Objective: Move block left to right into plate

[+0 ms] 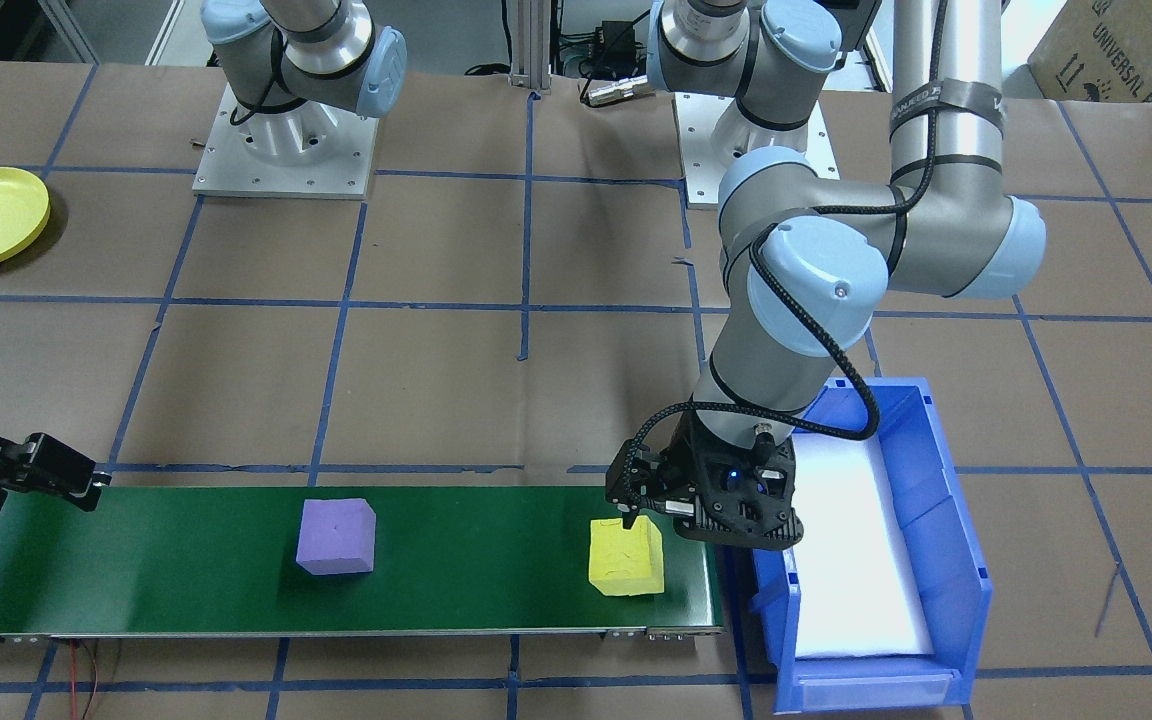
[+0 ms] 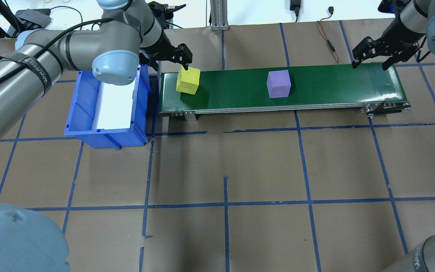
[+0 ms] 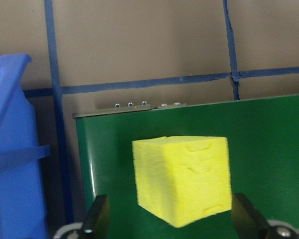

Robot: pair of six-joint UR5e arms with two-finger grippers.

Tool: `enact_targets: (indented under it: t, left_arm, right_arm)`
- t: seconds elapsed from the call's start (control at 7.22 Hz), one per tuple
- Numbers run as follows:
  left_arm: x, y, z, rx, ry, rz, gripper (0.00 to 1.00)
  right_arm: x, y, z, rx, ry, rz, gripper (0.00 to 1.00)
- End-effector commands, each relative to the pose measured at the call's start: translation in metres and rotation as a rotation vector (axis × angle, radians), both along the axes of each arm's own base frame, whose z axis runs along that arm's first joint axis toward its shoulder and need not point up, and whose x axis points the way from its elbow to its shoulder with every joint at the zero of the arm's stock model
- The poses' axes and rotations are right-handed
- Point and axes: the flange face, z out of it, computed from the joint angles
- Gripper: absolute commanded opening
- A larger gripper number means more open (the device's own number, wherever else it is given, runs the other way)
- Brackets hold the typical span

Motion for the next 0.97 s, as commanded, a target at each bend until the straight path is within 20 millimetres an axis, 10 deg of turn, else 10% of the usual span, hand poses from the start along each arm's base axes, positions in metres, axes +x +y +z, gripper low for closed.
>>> enact_targets:
  t: [0.0, 0.42, 0.83]
  left_arm:
    - [0.016, 0.023, 0.056, -0.016, -0.078, 0.018, 1.0]
    - [0.09, 0.081, 0.127, 0.145, -0.091, 0.093, 1.0]
    - [0.089, 0.109, 0.131, 0.244, -0.097, 0.098, 1.0]
  right_arm:
    - [-0.001, -0.002, -0.001, -0.011, 0.004, 0.0, 1.0]
    - [-0.001, -0.018, -0.019, -0.046, -0.036, 0.002, 1.0]
    - [0.01, -0.023, -0.024, -0.085, -0.161, 0.008, 1.0]
